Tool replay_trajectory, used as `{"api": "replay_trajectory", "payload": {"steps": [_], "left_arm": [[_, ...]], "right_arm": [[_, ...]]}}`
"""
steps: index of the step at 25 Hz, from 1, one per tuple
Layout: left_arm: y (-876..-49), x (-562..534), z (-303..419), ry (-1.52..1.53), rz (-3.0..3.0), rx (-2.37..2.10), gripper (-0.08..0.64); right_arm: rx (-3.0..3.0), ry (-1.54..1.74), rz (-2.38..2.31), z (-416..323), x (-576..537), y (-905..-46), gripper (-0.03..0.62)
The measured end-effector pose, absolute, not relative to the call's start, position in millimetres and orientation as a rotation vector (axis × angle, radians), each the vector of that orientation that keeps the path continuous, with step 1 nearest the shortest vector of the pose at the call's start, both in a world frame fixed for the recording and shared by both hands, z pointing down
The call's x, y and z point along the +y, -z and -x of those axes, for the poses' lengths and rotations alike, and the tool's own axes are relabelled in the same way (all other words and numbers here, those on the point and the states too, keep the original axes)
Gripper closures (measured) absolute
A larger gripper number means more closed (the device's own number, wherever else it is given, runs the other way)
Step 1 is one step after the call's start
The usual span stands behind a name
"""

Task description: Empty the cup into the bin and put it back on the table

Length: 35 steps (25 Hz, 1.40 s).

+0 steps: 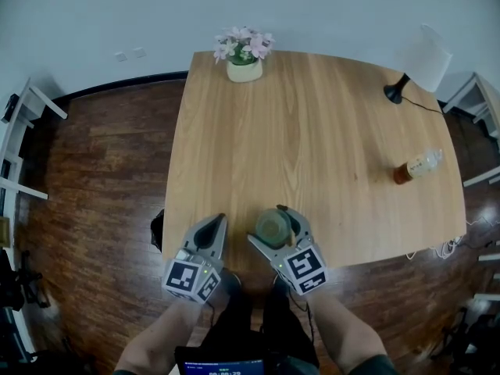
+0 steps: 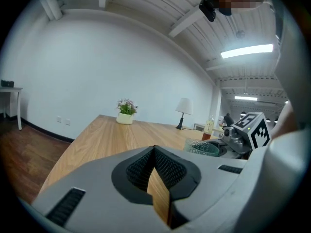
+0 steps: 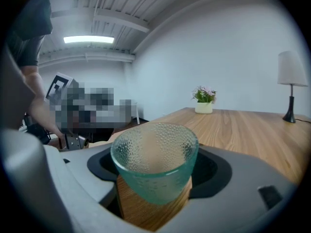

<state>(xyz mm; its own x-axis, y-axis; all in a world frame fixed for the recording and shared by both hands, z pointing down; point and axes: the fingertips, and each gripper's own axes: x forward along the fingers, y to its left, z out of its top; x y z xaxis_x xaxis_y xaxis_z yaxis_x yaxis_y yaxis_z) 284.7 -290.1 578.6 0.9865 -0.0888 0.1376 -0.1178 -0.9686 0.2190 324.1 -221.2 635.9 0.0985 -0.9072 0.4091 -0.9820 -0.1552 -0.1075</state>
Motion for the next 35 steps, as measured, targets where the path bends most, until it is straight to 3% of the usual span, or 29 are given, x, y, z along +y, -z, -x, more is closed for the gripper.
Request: {"api": "replay_trajectory", "payload": {"steps": [19,23,33,34,35], "left_arm": [[-588.9,-295.4,-289.5,-0.174,-2.894,-0.161,0.568],[-582.1,-302.6,-285.5,-0.164,-2.895,-0.171,0.568],[-524.2,-296.4,-266.2,0.004,-2.901,-0.086,0.568],[-517.0,-296.7,-264.2,0.021,-2.906,-0.081,0.568],[-510.6,-297.0,-262.4,0.029,-2.911,-0.077,0.568]], "right_arm": [[-1.958,-0.538,-2.15,-319.2,-221.7,-650.0,0.181],[-1.958,-0.517,-2.183,-324.2,-221.8,-639.1,0.093],[-1.891,-0.457,-2.248,-320.9,-207.8,-589.2,0.093],[-1.876,-0.441,-2.262,-320.9,-205.5,-581.9,0.101],[-1.86,-0.426,-2.276,-320.6,-202.8,-575.0,0.148]]}}
